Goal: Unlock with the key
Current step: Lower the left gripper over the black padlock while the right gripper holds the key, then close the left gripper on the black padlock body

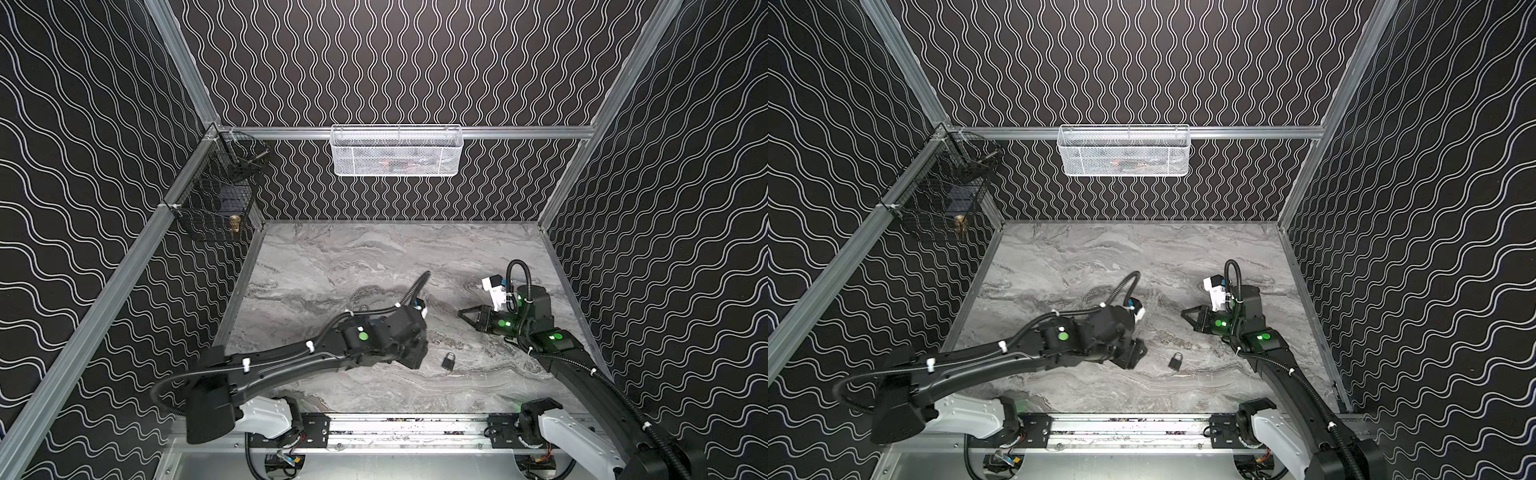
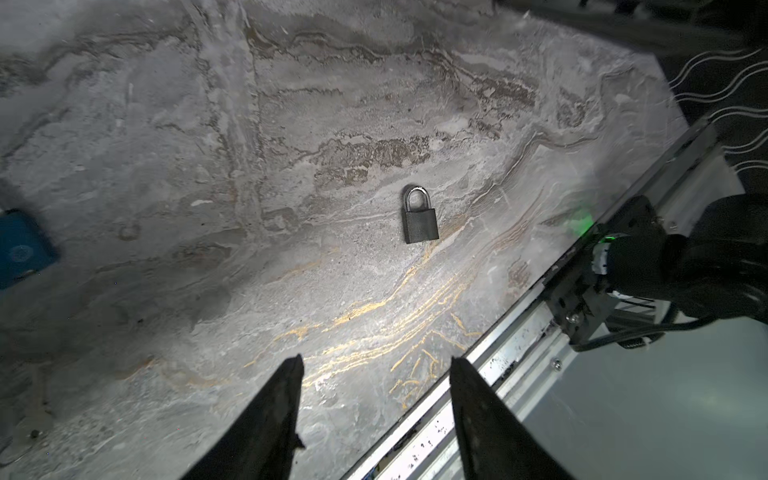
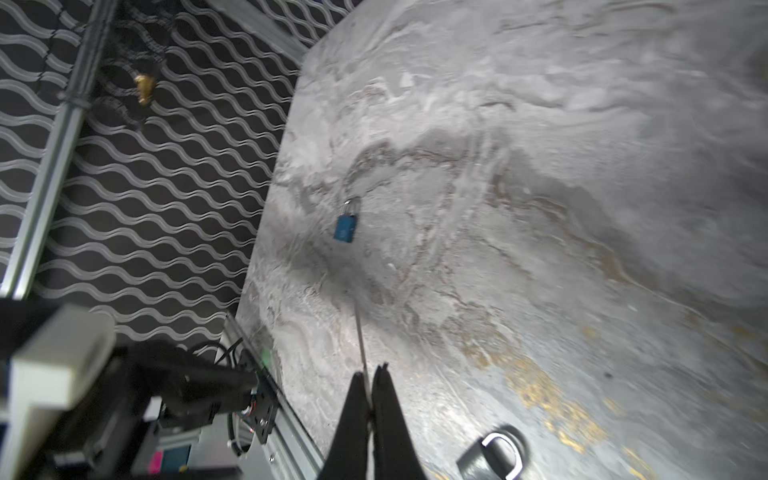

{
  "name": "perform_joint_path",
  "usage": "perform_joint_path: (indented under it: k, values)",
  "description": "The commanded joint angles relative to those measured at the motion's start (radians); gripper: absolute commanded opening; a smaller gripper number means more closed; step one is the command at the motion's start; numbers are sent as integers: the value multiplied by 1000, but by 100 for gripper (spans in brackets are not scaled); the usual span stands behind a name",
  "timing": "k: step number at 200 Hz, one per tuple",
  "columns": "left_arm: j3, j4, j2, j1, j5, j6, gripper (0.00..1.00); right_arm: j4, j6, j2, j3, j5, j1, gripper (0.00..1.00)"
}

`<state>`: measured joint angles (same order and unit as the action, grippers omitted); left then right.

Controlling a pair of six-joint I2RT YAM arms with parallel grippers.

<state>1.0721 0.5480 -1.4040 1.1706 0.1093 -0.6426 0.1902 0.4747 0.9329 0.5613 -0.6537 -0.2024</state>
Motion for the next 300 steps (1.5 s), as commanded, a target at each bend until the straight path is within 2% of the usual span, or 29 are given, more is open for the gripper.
perform_joint_path:
  k: [1, 52, 93, 111, 133, 186, 253, 300]
  values:
    - [33, -52, -84, 41, 80, -63, 60, 51, 2, 8, -1, 29, 34, 0]
    - [244, 57, -387, 113, 148, -112, 58, 6, 27, 38, -26, -7, 105, 0]
    - [311, 34, -514, 115, 94, -129, 58, -18, 15, 64, -29, -46, 133, 0]
    - [358, 48, -569, 116, 72, -129, 61, -12, 9, 79, -22, -49, 140, 0]
    - [366, 11, -602, 116, 34, -145, 61, -15, 2, 92, -22, -61, 145, 0]
    - [457, 80, -701, 116, 71, -155, 61, -26, -10, 92, -35, -70, 161, 0]
    - [489, 126, -742, 113, 130, -190, 61, -17, -27, 99, -34, -80, 170, 0]
    - [486, 125, -747, 112, 145, -190, 55, -21, -32, 106, -38, -97, 171, 0]
